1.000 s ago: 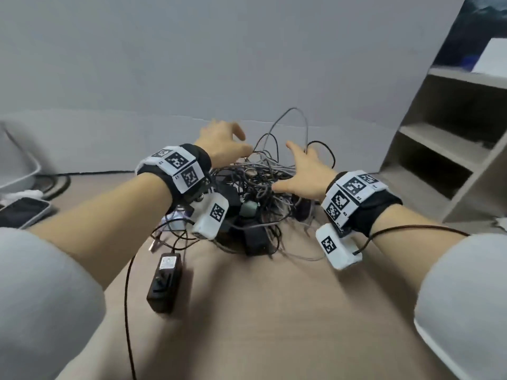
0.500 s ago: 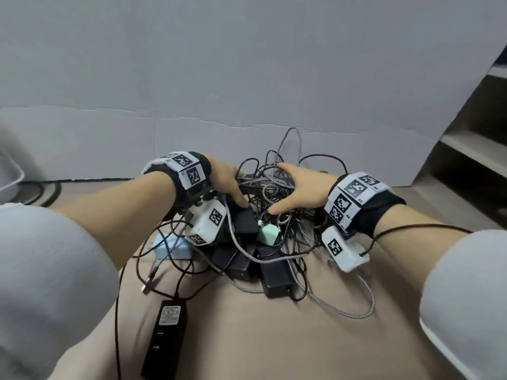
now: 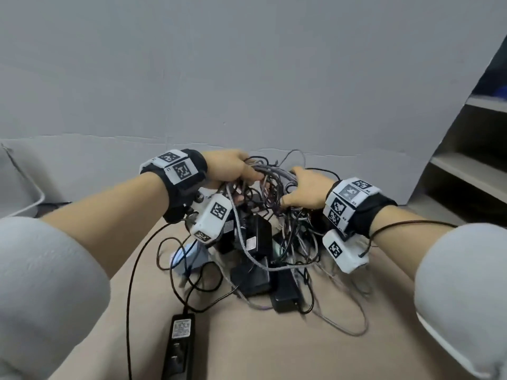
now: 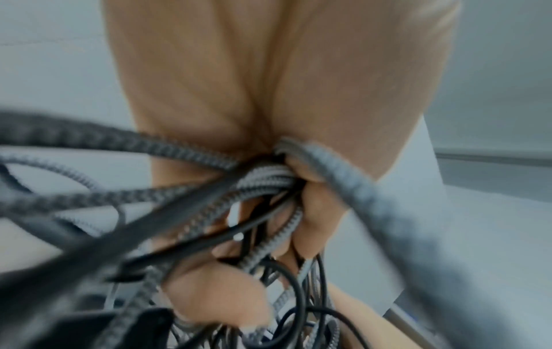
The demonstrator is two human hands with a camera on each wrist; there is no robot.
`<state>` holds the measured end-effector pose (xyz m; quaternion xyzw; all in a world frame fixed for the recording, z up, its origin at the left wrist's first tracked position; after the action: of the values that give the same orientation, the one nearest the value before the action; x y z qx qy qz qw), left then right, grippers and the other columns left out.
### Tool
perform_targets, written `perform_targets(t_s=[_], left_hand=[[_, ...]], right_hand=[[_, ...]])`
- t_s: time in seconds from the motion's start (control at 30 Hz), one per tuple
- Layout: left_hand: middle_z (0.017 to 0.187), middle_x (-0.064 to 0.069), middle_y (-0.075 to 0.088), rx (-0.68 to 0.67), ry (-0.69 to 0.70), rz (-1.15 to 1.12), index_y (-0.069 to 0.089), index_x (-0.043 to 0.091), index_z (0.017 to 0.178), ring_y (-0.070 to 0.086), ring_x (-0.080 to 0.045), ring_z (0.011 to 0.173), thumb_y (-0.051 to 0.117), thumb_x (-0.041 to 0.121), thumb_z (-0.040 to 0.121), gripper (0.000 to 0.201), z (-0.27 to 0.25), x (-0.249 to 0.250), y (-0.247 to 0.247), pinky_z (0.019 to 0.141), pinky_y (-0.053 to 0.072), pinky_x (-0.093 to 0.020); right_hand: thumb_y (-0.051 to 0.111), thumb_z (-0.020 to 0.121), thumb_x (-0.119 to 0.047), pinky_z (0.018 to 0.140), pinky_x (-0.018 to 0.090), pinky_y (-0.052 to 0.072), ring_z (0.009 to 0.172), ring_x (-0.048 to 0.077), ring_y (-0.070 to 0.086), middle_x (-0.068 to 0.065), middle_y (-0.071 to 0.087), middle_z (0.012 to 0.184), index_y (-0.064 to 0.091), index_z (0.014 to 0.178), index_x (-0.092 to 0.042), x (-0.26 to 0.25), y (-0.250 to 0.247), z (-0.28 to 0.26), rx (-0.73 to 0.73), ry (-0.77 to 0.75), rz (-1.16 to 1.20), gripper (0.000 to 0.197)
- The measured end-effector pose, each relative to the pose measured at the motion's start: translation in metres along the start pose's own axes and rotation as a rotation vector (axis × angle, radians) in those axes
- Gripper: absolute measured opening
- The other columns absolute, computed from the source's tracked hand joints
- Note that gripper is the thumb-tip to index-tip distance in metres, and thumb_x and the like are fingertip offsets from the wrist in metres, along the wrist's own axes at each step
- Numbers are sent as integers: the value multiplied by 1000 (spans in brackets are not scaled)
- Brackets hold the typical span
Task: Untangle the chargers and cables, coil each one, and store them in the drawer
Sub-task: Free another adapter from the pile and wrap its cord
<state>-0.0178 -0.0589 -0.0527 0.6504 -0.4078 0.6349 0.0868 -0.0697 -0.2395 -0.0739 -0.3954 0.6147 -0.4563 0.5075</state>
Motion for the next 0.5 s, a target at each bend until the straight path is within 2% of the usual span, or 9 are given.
perform_targets(t_s=[0.07,0.13,0.17,0.2,0.27,0.3,0.37,0.4,0.5], left_hand=[[74,-6,52,13,79,-29,53,3,94,55,-17,48,57,7,101,8,-7,22,-5,42,51,-26],[75,-5,52,41,165,-69,56,1,105,53,-16,56,56,10,101,10,-16,44,-9,49,55,-28],[77,-5,53,68,205,-90,57,0,110,53,-15,58,55,10,102,13,-20,55,-11,50,55,-28],[82,-7,56,96,242,-120,57,0,111,53,-15,60,54,10,102,13,-24,66,-12,50,55,-28],[93,-12,61,148,312,-213,60,1,103,53,-18,63,53,8,103,10,-31,83,-15,46,53,-28],[94,-12,63,175,334,-282,61,2,101,53,-19,65,52,7,103,10,-33,89,-16,45,51,-27],[89,-11,65,240,344,-459,61,3,99,51,-20,64,50,6,103,11,-33,97,-17,45,48,-26],[86,-11,67,270,331,-537,60,2,100,52,-19,61,49,6,103,12,-32,98,-16,45,49,-26],[69,-5,69,301,255,-623,60,1,111,56,-18,47,49,9,104,15,-28,95,-10,46,54,-28]], right_hand=[[74,82,-42,71,31,48,90,20,61,7,65,114,46,129,-16,0,-24,-8,78,1,82,61],[74,82,-41,73,30,50,91,21,63,6,67,114,50,120,-18,0,-49,-19,169,2,184,50],[74,84,-42,76,30,50,97,23,64,8,65,121,51,123,-17,1,-61,-26,206,7,228,52],[74,84,-45,83,31,49,108,25,62,9,61,131,49,132,-14,2,-72,-32,235,19,256,62],[75,83,-53,102,36,45,129,28,53,9,46,150,34,152,-11,6,-89,-45,245,77,315,91],[76,81,-54,104,42,47,131,30,52,9,43,153,26,156,-13,9,-95,-52,230,102,373,99],[79,81,-51,94,54,56,118,34,59,10,45,147,20,159,-18,14,-100,-64,208,166,460,103],[78,81,-50,89,55,58,112,34,62,10,47,143,22,158,-18,15,-101,-70,215,195,456,101],[74,84,-46,94,52,56,110,35,63,16,58,133,43,145,-4,14,-103,-85,359,212,351,80]])
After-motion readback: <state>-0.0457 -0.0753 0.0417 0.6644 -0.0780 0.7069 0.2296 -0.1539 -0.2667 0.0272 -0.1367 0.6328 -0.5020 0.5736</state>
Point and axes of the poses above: each hand's wrist, its own z-axis towards the middle knuckle, its own y-axis out of the palm, x = y × z, the point moved 3 cm from there along z, towards the middle knuckle
